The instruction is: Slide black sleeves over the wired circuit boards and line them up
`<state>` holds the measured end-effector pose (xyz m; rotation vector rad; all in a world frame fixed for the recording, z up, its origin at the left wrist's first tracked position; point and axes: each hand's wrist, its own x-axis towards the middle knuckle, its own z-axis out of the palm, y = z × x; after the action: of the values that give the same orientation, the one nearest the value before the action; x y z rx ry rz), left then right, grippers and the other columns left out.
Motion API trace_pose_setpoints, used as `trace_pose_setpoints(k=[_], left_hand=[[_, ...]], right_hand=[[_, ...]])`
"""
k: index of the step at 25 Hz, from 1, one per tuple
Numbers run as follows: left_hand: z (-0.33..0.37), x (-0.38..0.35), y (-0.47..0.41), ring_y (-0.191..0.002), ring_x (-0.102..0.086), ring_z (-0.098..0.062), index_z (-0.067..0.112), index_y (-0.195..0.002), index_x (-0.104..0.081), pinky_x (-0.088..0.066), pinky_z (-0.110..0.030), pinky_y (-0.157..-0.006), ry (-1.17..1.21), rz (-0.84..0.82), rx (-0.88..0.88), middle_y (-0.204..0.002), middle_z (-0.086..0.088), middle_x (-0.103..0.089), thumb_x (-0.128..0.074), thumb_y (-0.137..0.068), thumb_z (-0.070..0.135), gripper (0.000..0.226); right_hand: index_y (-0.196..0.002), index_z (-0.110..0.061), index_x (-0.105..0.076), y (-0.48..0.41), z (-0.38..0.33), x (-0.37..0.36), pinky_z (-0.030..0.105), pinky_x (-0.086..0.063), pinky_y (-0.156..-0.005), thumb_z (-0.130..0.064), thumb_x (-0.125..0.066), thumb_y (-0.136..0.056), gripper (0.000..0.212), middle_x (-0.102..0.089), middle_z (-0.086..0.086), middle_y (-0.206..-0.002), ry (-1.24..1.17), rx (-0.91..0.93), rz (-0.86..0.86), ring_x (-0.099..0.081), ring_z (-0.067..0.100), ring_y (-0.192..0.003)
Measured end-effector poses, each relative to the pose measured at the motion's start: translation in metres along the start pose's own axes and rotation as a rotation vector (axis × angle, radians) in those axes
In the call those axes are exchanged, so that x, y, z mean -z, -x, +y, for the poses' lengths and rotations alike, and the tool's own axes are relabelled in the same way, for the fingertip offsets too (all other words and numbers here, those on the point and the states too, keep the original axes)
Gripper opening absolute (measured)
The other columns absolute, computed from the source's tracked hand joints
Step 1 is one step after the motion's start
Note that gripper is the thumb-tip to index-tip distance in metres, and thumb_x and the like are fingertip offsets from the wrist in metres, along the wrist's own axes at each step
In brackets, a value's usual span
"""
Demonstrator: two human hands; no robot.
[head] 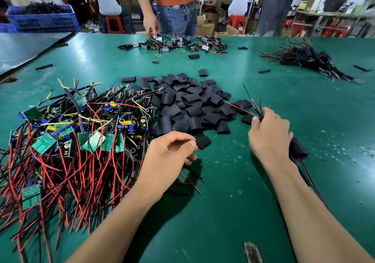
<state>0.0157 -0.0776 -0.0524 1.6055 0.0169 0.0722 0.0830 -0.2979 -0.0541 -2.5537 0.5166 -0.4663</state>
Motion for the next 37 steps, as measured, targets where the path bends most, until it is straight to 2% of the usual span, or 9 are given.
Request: trace_pose_setpoints(k=[4, 6, 11, 16, 21, 23, 26, 31, 37], left_hand=[[0.001, 0.001, 0.001, -0.06, -0.065, -0.012, 0.013, -0.089, -0.072, -0.052, -0.021, -0.057, -0.063, 0.035, -0.013, -0.078, -0.006, -0.074, -0.064, -0.092, 0.004, 0.012], [0.0, 0.004, -0.001, -0.056, -0.061, -0.009, 0.017, -0.089, -0.073, -0.049, -0.018, -0.054, -0.123, 0.079, -0.02, -0.072, -0.003, -0.071, -0.066, -0.091, 0.006, 0.013], [-0.001, 0.007, -0.002, -0.055, -0.059, -0.004, 0.02, -0.087, -0.073, -0.044, -0.011, -0.051, -0.152, 0.111, 0.037, -0.067, 0.002, -0.067, -0.066, -0.09, 0.008, 0.014], [-0.003, 0.01, -0.003, -0.056, -0.061, -0.004, 0.022, -0.087, -0.072, -0.045, -0.013, -0.053, -0.155, 0.12, 0.045, -0.073, 0.001, -0.071, -0.065, -0.091, 0.01, 0.014], [-0.006, 0.005, -0.006, -0.069, -0.06, -0.007, 0.019, -0.087, -0.064, -0.048, -0.024, -0.067, -0.126, 0.303, 0.024, -0.079, 0.002, -0.068, -0.056, -0.095, 0.012, 0.014], [-0.007, 0.003, -0.004, -0.066, -0.055, -0.001, 0.02, -0.087, -0.059, -0.045, -0.019, -0.066, -0.056, 0.429, 0.007, -0.077, 0.007, -0.063, -0.05, -0.098, 0.015, 0.015], [-0.007, 0.002, -0.001, -0.07, -0.052, -0.017, 0.018, -0.079, -0.053, -0.043, -0.035, -0.071, 0.044, 0.522, -0.005, -0.07, 0.005, -0.056, -0.041, -0.103, 0.023, 0.027], [-0.007, -0.002, 0.003, -0.051, -0.056, -0.018, 0.017, -0.065, -0.054, -0.042, -0.029, -0.051, -0.097, 0.329, -0.069, -0.054, -0.007, -0.061, -0.037, -0.09, 0.031, 0.034], [-0.006, 0.003, -0.002, -0.052, -0.052, -0.02, 0.01, -0.066, -0.055, -0.042, -0.038, -0.056, -0.026, 0.3, -0.058, -0.056, -0.01, -0.06, -0.041, -0.096, 0.02, 0.034]], right_hand=[[-0.135, -0.012, -0.057, 0.011, -0.008, -0.002, 0.045, -0.03, -0.104, -0.021, -0.053, -0.099, 0.037, -0.053, 0.01, -0.138, -0.094, 0.197, 0.153, -0.04, 0.034, -0.128], [-0.122, -0.01, -0.066, 0.018, -0.016, -0.008, 0.04, -0.036, -0.1, -0.018, -0.055, -0.098, 0.027, -0.062, 0.011, -0.123, -0.179, 0.344, 0.07, -0.051, 0.033, -0.118], [-0.13, -0.019, -0.062, 0.019, -0.016, -0.011, 0.048, -0.036, -0.101, -0.04, -0.056, -0.096, 0.04, -0.058, 0.013, -0.132, 0.115, 0.102, -0.057, -0.049, 0.039, -0.123], [-0.113, -0.015, -0.071, 0.034, -0.028, -0.013, 0.045, -0.042, -0.102, -0.027, -0.062, -0.095, 0.023, -0.067, 0.007, -0.116, -0.186, 0.38, 0.007, -0.058, 0.029, -0.114], [-0.097, -0.021, -0.074, 0.077, -0.071, -0.039, 0.02, -0.044, -0.086, -0.023, -0.066, -0.093, 0.01, -0.068, -0.006, -0.096, -0.484, 0.661, -0.15, -0.06, 0.007, -0.092], [-0.096, -0.021, -0.075, 0.086, -0.089, -0.045, 0.016, -0.044, -0.084, -0.023, -0.065, -0.094, 0.01, -0.071, -0.009, -0.095, -0.61, 0.627, -0.246, -0.062, 0.003, -0.091], [-0.094, -0.024, -0.077, 0.085, -0.117, -0.044, 0.017, -0.047, -0.079, -0.036, -0.063, -0.095, 0.018, -0.074, -0.013, -0.088, -0.68, 0.47, -0.47, -0.065, -0.003, -0.085], [-0.085, -0.019, -0.074, 0.057, -0.152, -0.031, 0.013, -0.041, -0.044, -0.057, -0.072, -0.084, 0.038, -0.071, -0.013, -0.073, -0.593, 0.176, -0.882, -0.061, 0.001, -0.05], [-0.081, -0.016, -0.076, 0.054, -0.156, -0.037, 0.02, -0.041, -0.051, -0.032, -0.073, -0.087, 0.017, -0.074, -0.002, -0.075, -0.663, 0.117, -0.792, -0.06, 0.011, -0.055]])
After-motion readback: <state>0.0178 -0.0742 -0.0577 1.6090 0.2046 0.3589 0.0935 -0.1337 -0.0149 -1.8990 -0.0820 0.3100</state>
